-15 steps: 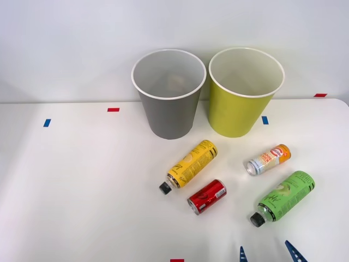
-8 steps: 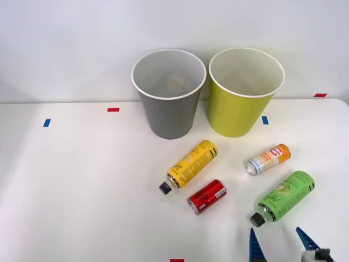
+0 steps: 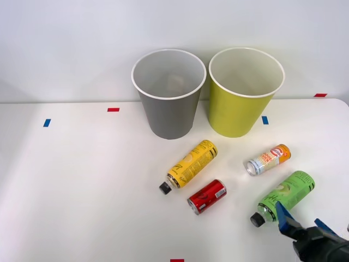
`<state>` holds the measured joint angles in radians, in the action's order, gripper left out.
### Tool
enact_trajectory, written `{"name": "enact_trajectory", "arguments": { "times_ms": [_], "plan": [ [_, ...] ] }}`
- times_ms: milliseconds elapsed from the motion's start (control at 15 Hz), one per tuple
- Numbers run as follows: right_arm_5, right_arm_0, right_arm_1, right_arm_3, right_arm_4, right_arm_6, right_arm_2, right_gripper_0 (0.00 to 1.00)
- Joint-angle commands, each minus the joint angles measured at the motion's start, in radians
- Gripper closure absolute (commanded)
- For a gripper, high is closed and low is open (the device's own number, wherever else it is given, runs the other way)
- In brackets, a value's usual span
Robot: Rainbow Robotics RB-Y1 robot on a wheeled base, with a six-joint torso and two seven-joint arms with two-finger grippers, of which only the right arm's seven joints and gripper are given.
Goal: Put cans in the gray bin, plastic bottles in the light green bin
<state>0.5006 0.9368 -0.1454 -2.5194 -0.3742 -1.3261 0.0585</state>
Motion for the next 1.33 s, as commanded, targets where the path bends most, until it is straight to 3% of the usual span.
{"name": "enact_trajectory", "arguments": {
  "times_ms": [67,400,667,1000,1200,1333],
  "plan": [
    [0.208,-0.110,-0.005,-0.019,-0.008,0.107,-0.103,0.00],
    [0.558,-0.269,-0.030,-0.062,-0.008,0.449,-0.180,0.00],
    [0.691,-0.375,-0.077,-0.062,-0.006,0.688,-0.192,0.00],
    [0.877,-0.460,-0.180,-0.061,0.006,0.821,-0.189,0.00],
    [1.032,-0.555,-0.201,-0.052,0.008,0.855,-0.187,0.00],
    [1.041,-0.648,-0.214,0.021,0.001,0.924,-0.166,0.00]
  ]
}}
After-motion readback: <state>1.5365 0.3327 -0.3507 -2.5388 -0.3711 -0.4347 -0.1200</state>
